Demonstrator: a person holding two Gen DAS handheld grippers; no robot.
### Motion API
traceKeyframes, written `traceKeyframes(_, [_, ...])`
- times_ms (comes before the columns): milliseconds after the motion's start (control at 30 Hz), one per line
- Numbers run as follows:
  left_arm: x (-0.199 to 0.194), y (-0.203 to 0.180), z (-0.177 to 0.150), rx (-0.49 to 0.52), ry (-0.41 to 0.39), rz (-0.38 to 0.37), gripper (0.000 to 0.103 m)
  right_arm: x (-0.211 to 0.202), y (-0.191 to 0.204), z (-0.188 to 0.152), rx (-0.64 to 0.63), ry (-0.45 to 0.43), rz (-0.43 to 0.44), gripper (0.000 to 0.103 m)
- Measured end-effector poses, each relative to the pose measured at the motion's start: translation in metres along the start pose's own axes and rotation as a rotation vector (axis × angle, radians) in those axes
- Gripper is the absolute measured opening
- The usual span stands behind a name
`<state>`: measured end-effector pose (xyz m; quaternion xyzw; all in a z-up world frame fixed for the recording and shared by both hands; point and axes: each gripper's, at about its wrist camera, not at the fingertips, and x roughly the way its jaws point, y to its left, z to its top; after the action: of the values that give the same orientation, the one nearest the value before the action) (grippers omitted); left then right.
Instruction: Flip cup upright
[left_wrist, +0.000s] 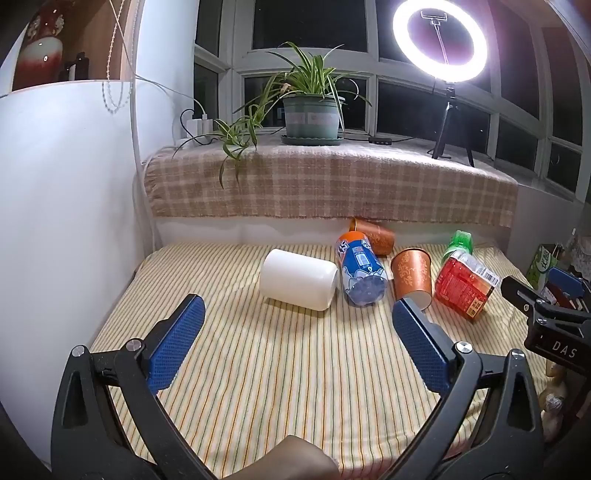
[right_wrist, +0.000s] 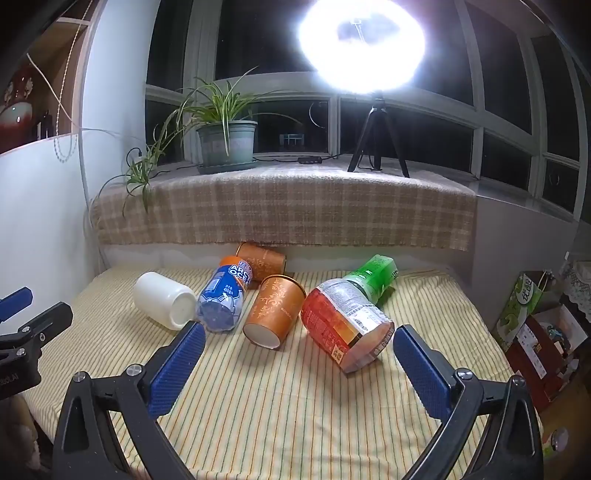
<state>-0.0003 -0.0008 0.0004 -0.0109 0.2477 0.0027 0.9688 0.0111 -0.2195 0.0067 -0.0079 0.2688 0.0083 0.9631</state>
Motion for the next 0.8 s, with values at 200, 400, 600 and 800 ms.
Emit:
traceKeyframes(200, [-0.0001,0.0003,0.0,0.002,0.0,-0.002,0.103,0.0005,0.0009,-0.0018,0.004,-0.004,-0.002,0.103])
traceKeyframes(400, [0.0,0.0004,0.0,0.001,0.0,-0.003,0.103,0.0012,-0.0018,-0.002,0.004,-0.004,-0.001,0.103])
traceKeyframes(600, [-0.0028,0.0028,-0.0009,0.002,0.002,-0.003,0.103,0.0026,-0.0019,-0.0031,0.006,-0.003,-0.004,0.103])
traceKeyframes(800, [-0.0027,0.0027,-0.0009,0.001,0.003,-0.004,0.103,0.0039,-0.0028,-0.0032,0.006,-0.001,-0.003,0.103])
